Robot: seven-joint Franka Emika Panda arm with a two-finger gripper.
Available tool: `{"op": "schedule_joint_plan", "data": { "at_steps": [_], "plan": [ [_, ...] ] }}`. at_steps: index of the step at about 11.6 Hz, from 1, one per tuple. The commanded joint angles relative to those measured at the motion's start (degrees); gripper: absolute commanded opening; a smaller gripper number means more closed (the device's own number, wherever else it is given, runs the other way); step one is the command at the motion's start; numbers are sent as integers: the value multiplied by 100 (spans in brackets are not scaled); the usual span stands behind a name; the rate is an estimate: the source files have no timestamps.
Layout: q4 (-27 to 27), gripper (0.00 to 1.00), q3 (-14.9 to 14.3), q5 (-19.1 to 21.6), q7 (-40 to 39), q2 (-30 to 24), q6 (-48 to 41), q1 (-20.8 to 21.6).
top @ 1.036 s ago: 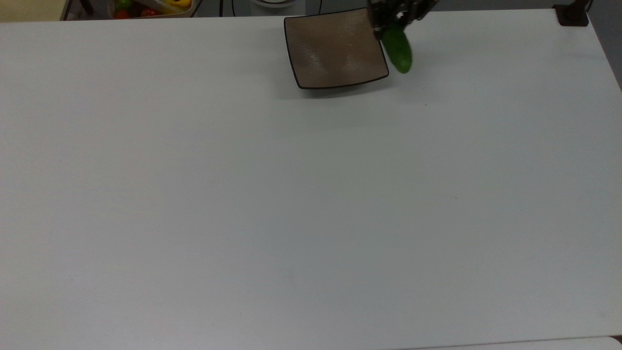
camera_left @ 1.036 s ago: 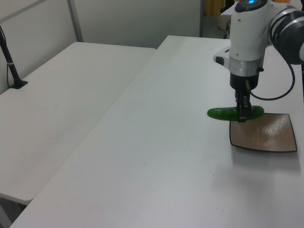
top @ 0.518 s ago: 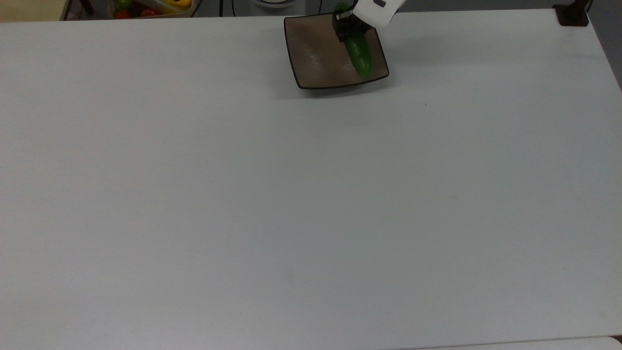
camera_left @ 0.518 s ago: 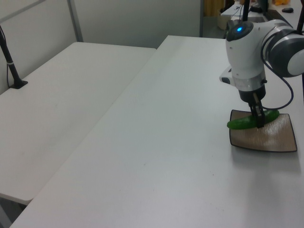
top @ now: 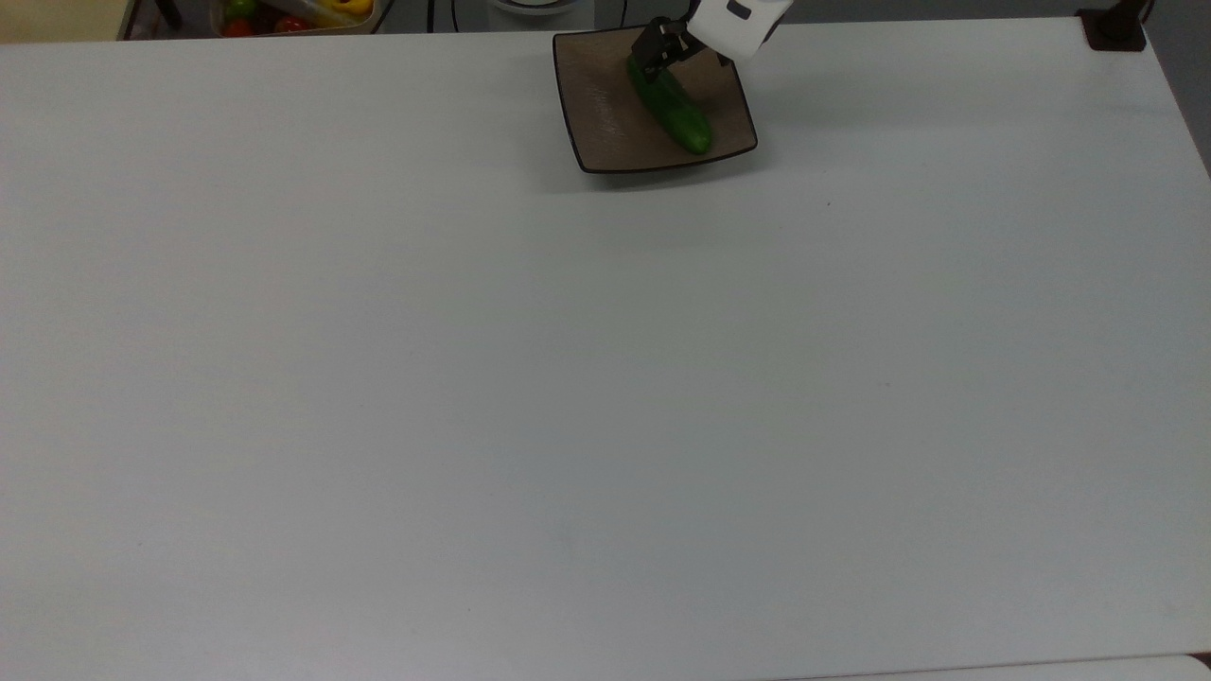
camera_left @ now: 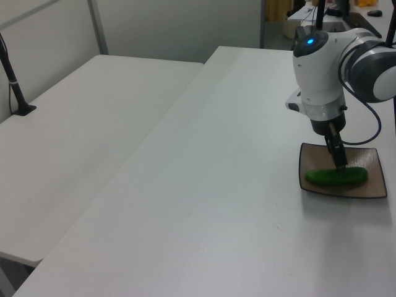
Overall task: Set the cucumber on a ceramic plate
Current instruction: 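Lower the cucumber onto the plate and open the gripper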
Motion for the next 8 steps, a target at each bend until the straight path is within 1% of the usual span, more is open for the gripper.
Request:
{"op": "schedule_joint_plan", "data": {
  "at_steps": [1, 2, 3, 6, 7, 8],
  "plan": [
    [321, 100, -37, 91, 50, -78, -29, -86],
    [531, 100, -89, 100, 382, -104, 6, -173],
    [655, 100, -255, 91, 542, -165, 58, -183],
    [1304, 100, -1019, 143, 543, -228, 181, -192],
    [1594, 100, -1317, 248, 535, -167, 190, -192],
    [1744, 100, -1599, 310, 465, -140, 208, -201]
  ]
}}
